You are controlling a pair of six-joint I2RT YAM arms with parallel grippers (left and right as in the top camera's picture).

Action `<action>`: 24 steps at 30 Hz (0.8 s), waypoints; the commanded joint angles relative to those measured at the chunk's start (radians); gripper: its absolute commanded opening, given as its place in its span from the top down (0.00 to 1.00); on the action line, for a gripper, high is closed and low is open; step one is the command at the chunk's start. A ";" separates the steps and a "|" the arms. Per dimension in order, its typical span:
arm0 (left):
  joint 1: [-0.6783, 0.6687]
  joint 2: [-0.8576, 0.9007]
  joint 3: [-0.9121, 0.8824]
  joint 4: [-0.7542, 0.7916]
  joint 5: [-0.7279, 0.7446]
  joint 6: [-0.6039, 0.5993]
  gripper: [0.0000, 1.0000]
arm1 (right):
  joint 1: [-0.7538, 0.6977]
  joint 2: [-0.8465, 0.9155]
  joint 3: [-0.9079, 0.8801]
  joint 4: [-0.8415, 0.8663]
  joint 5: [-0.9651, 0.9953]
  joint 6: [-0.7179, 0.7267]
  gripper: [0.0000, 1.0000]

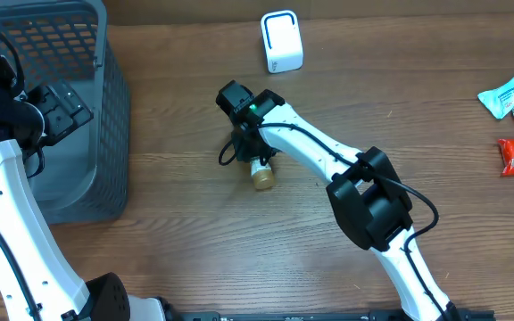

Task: Scan the item barcode
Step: 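Grasp the Pantene tube with the right gripper and lift it, then hold the Pantene tube under the white scanner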

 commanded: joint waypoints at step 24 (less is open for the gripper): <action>-0.002 0.003 0.006 -0.001 -0.013 0.019 0.00 | -0.243 -0.023 0.489 0.127 0.231 -0.080 0.96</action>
